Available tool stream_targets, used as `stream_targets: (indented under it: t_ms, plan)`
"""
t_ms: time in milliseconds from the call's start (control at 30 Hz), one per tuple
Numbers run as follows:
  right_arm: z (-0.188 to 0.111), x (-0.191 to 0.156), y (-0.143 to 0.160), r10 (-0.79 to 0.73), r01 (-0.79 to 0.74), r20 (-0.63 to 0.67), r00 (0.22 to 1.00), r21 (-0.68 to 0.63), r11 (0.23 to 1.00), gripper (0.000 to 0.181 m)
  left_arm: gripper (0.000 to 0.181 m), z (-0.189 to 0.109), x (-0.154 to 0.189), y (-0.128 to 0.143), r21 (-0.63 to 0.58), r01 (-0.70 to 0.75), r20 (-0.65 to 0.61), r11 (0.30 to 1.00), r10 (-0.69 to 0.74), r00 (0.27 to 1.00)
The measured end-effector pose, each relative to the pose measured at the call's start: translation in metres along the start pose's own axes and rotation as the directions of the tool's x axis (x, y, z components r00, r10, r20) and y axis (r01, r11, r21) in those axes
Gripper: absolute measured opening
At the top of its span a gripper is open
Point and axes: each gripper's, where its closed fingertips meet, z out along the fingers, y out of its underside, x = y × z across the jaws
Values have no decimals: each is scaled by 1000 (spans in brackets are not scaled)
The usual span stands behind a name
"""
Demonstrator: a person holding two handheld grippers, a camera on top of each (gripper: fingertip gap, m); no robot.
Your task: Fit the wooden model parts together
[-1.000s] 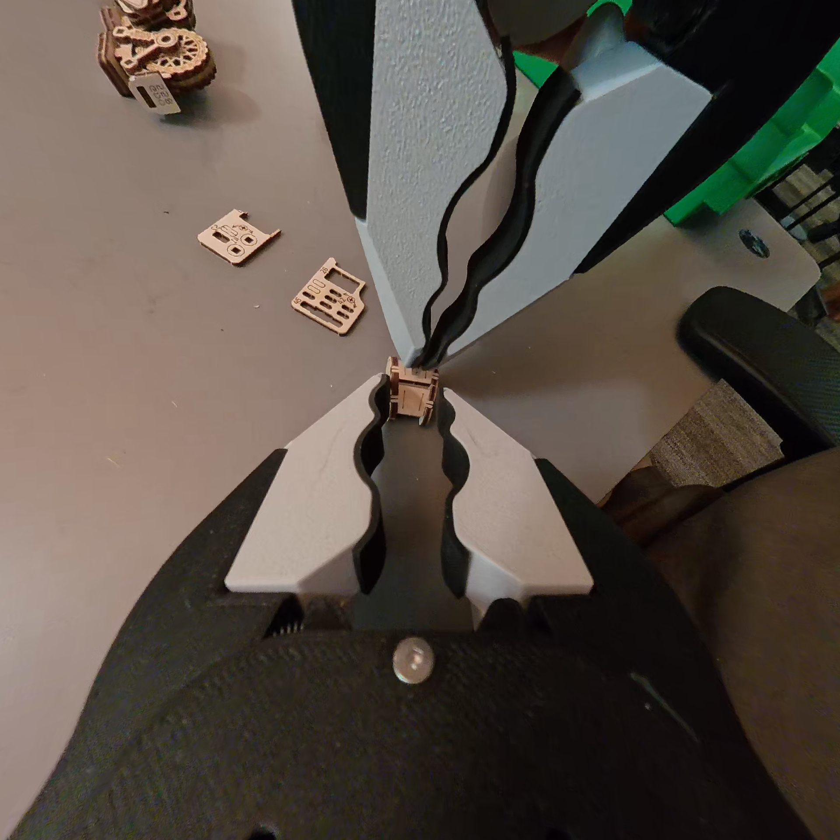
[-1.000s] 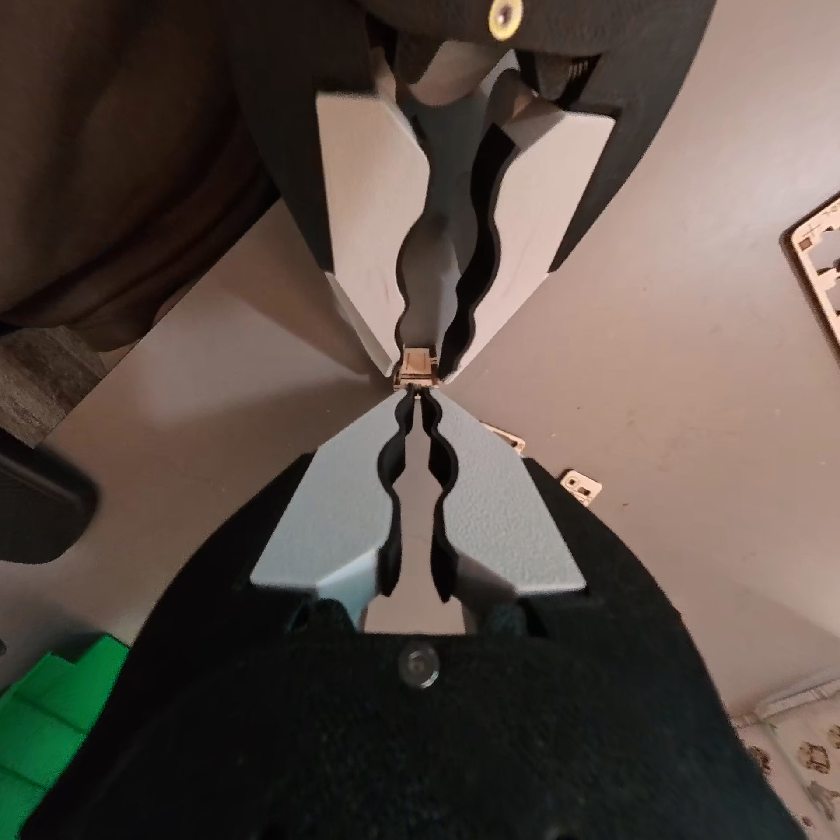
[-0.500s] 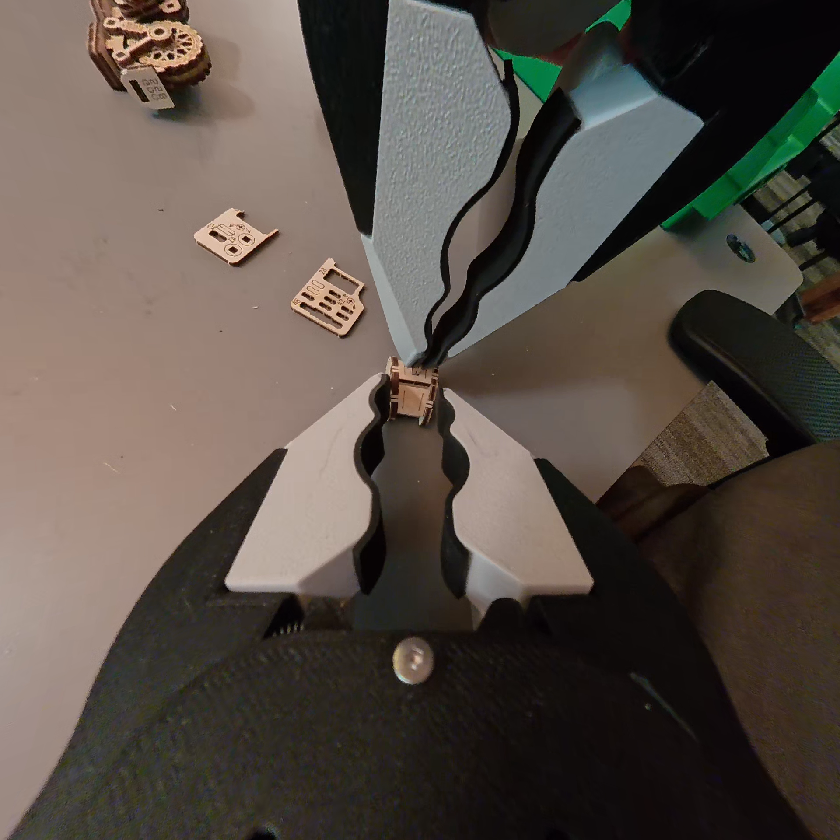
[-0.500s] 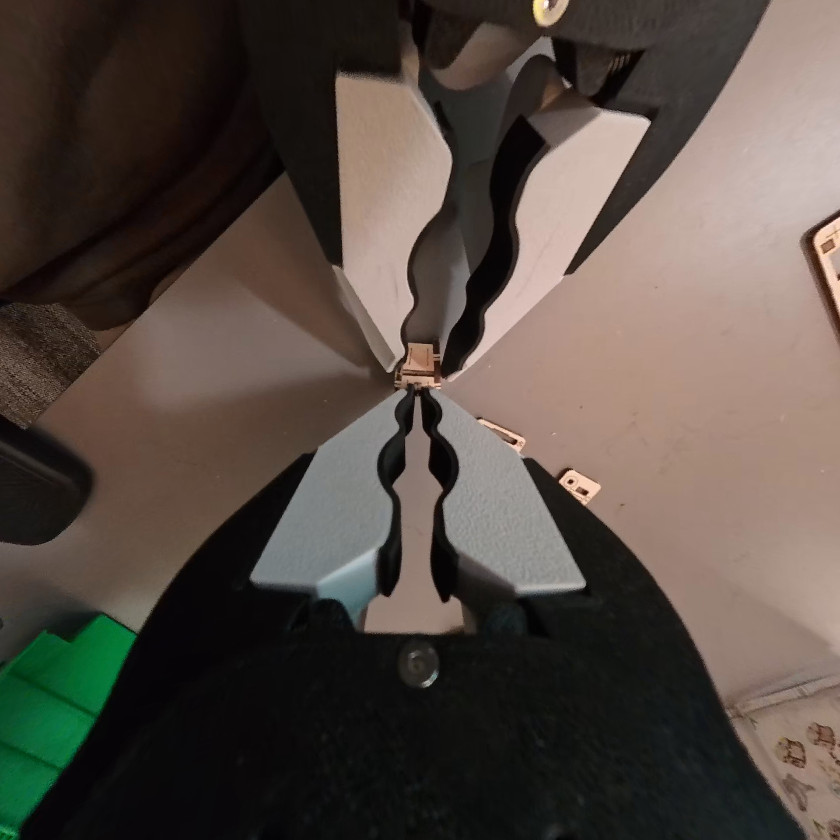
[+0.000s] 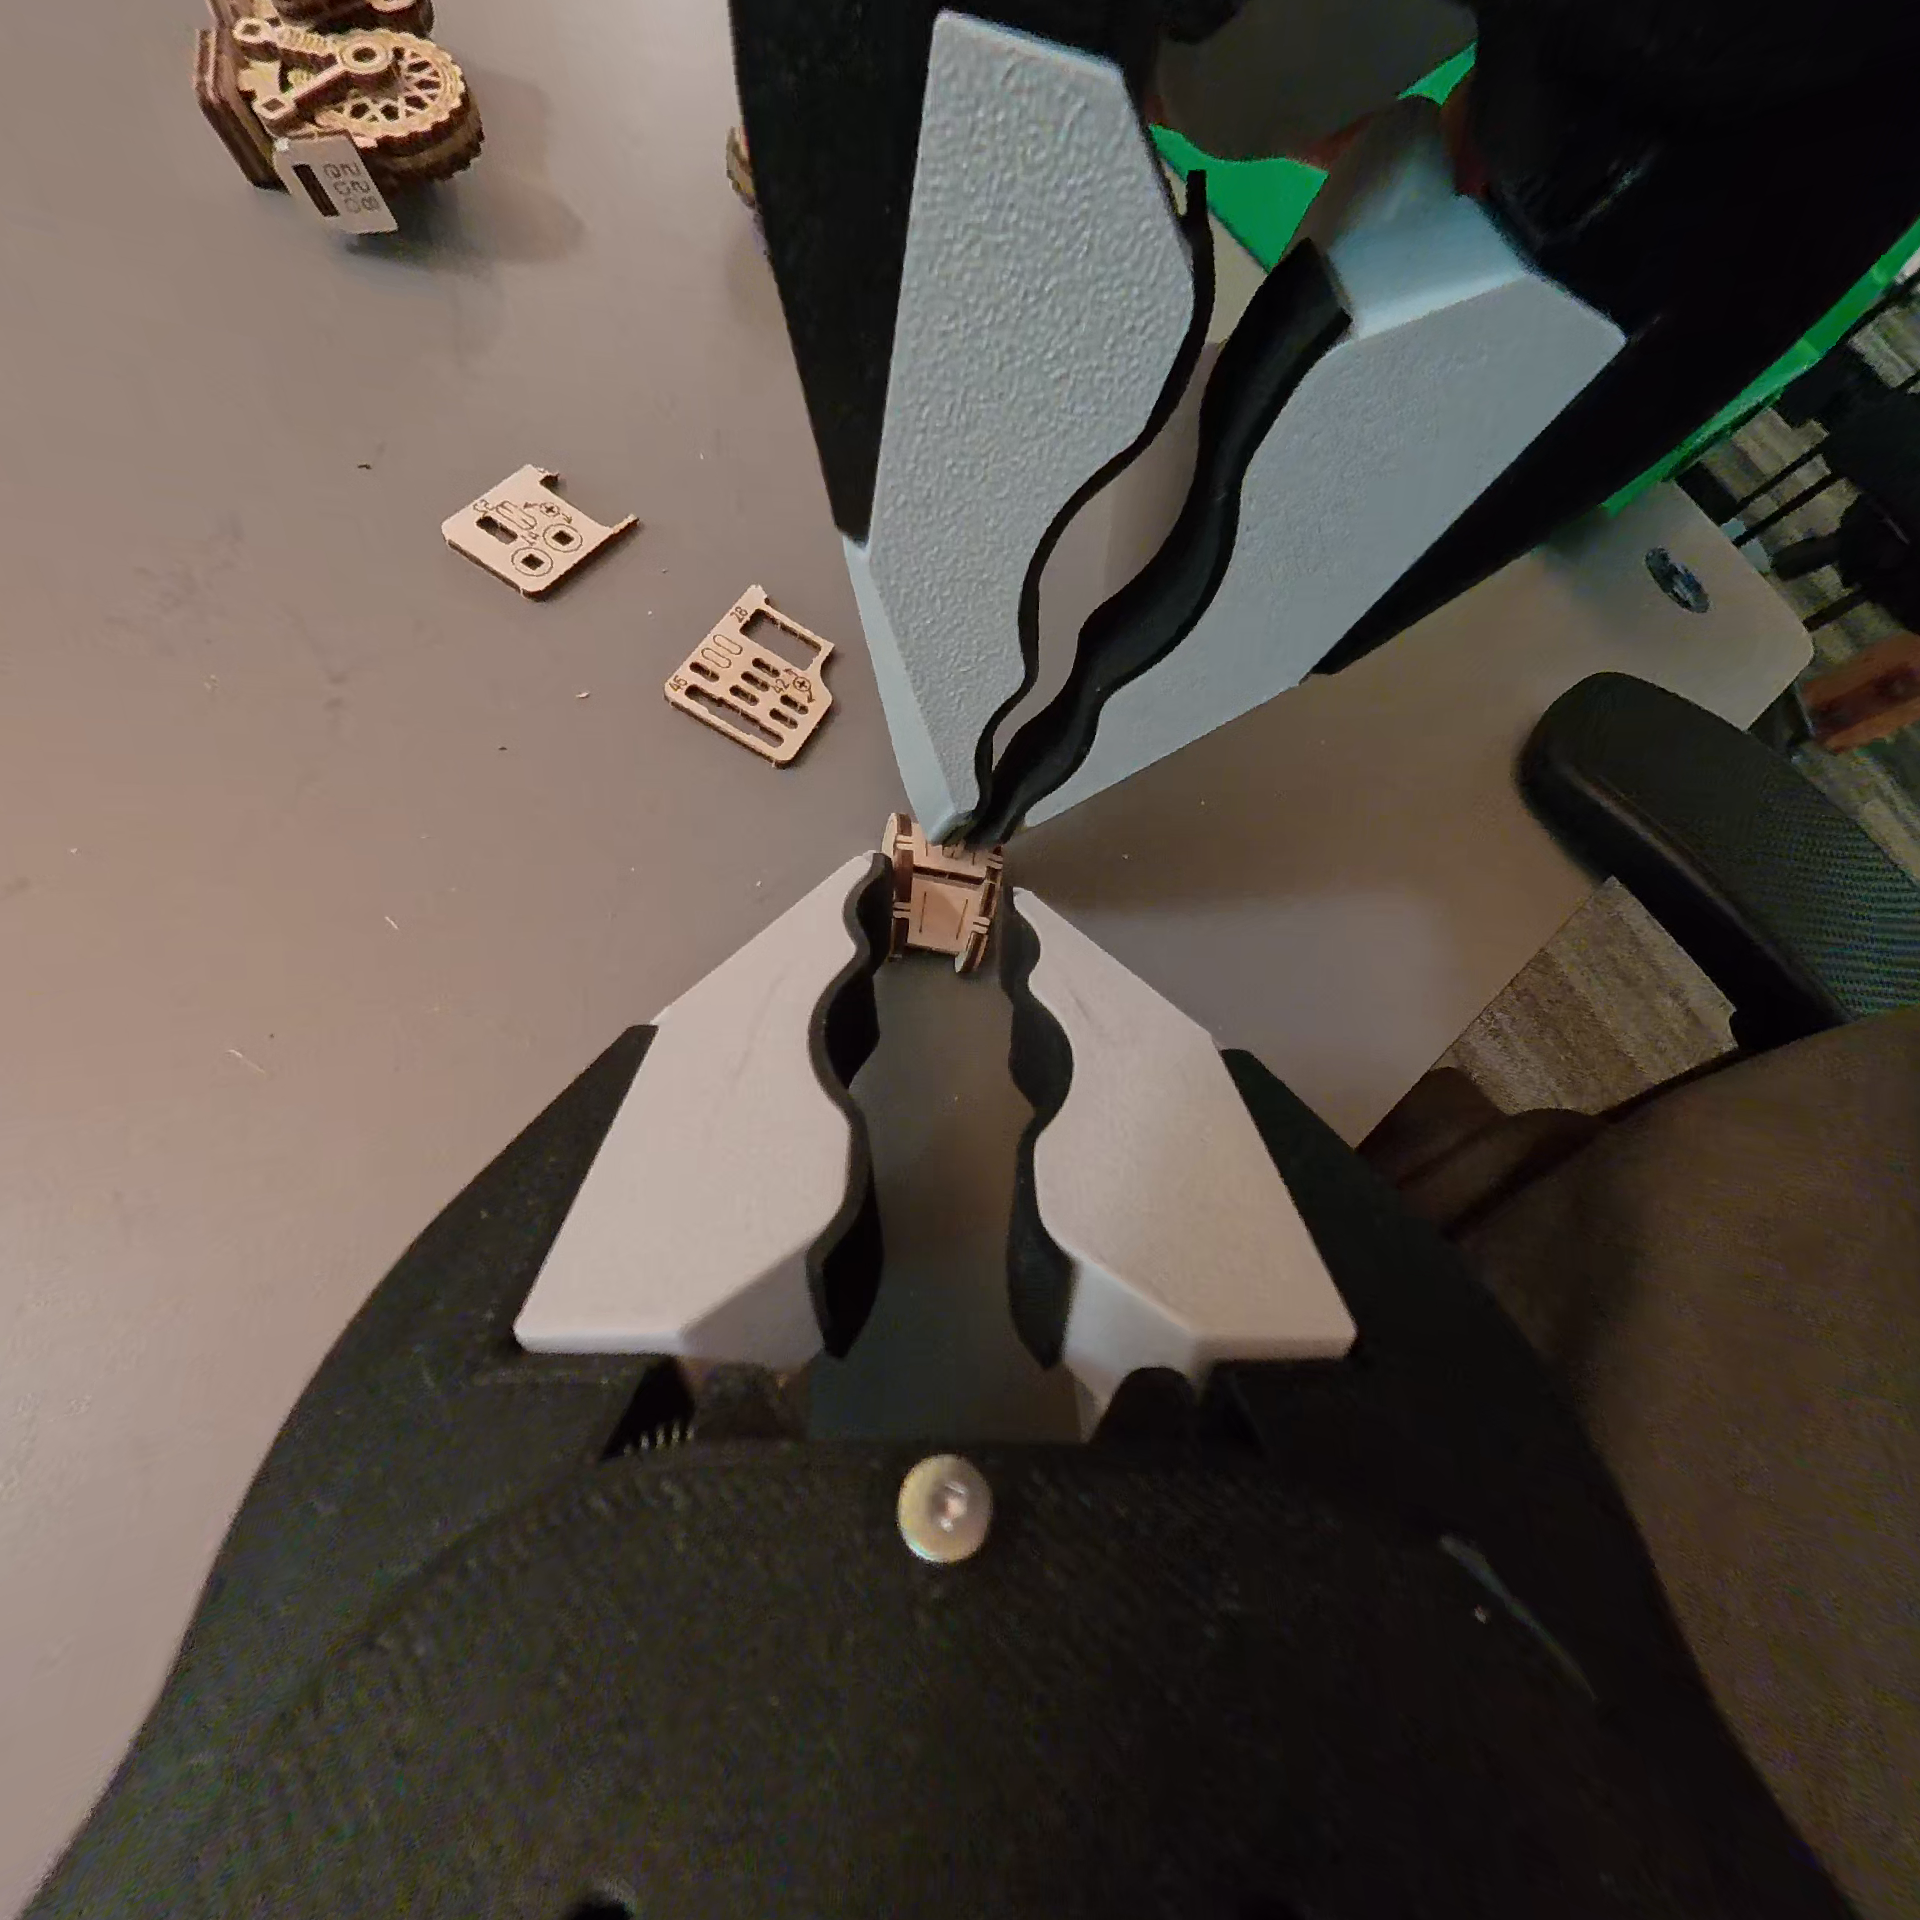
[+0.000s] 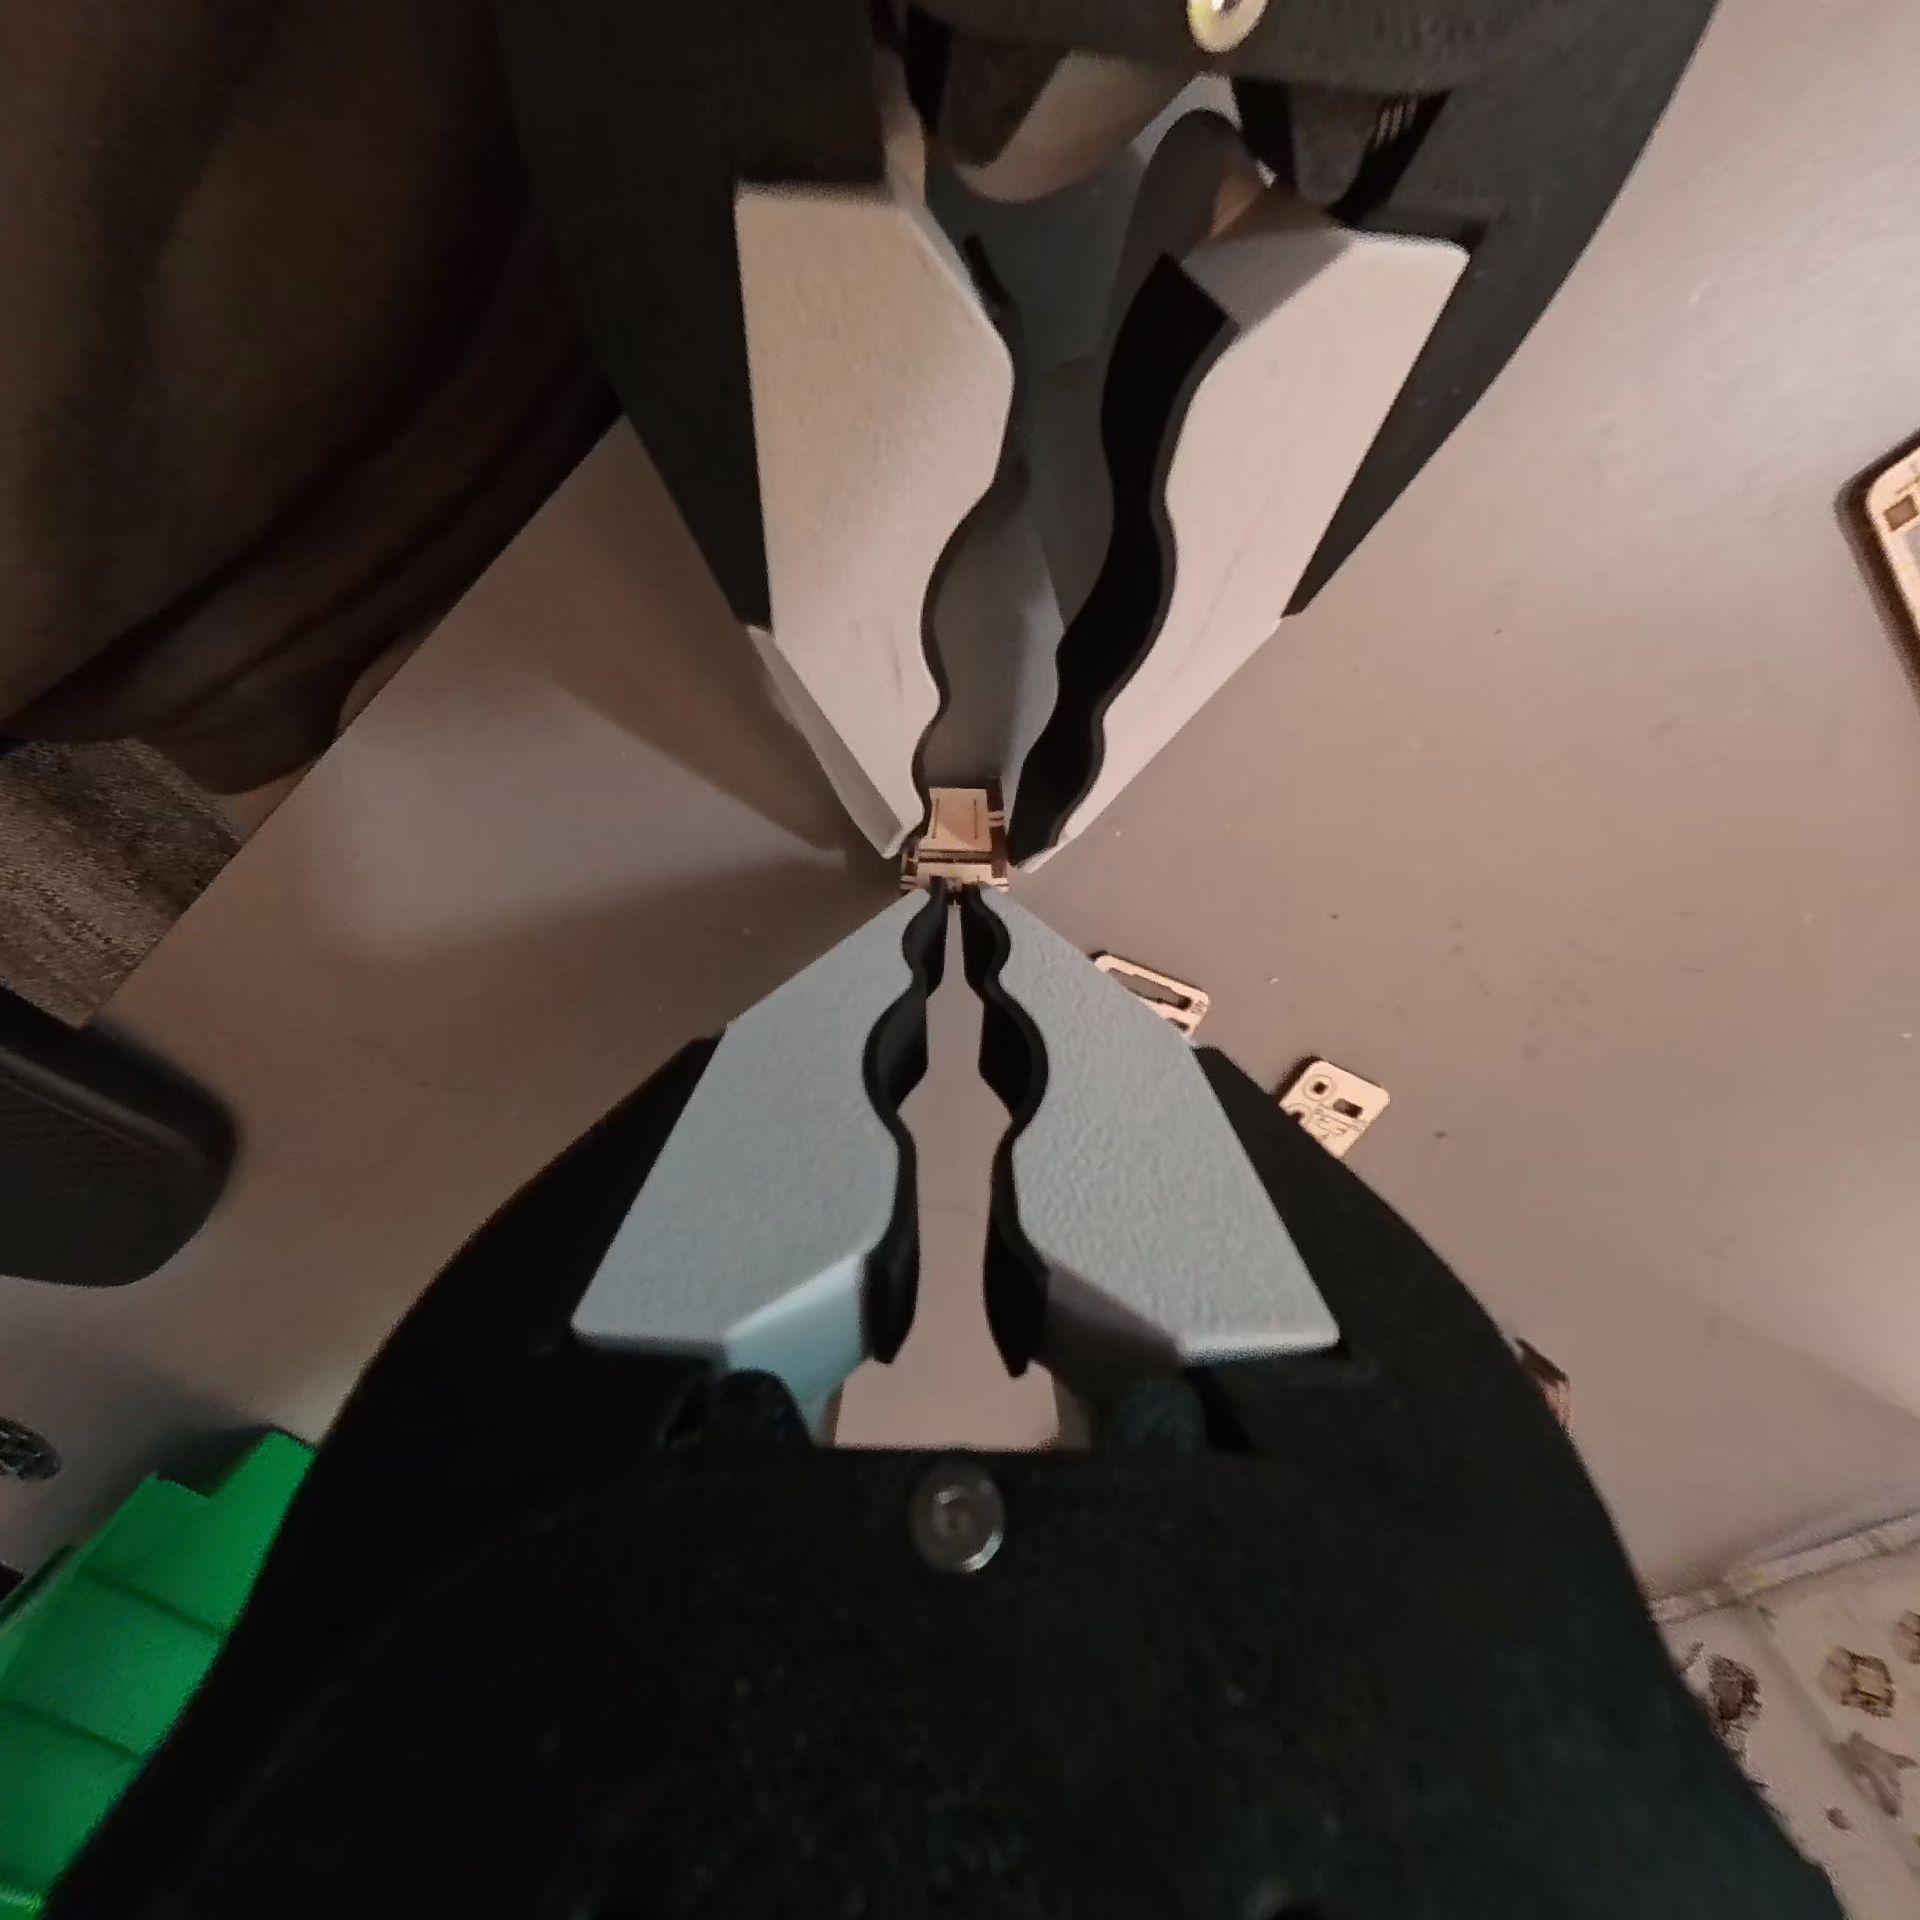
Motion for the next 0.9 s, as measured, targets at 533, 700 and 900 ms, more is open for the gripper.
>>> stream_targets:
  t_ms: [533,700,900]
  plan:
    - [1,0,0,-1,1,8,1000,9,1000,1,18,0,0,0,-1,3,-1,1000,-3,1000]
    - [1,0,0,19,-19,-7,1000,13,1000,1,18,0,0,0,-1,-3,1,1000,3,1000]
    - [1,1,0,7,-6,-39,999,9,1000,1,18,0,0,0,0,-13,9,1000,13,1000]
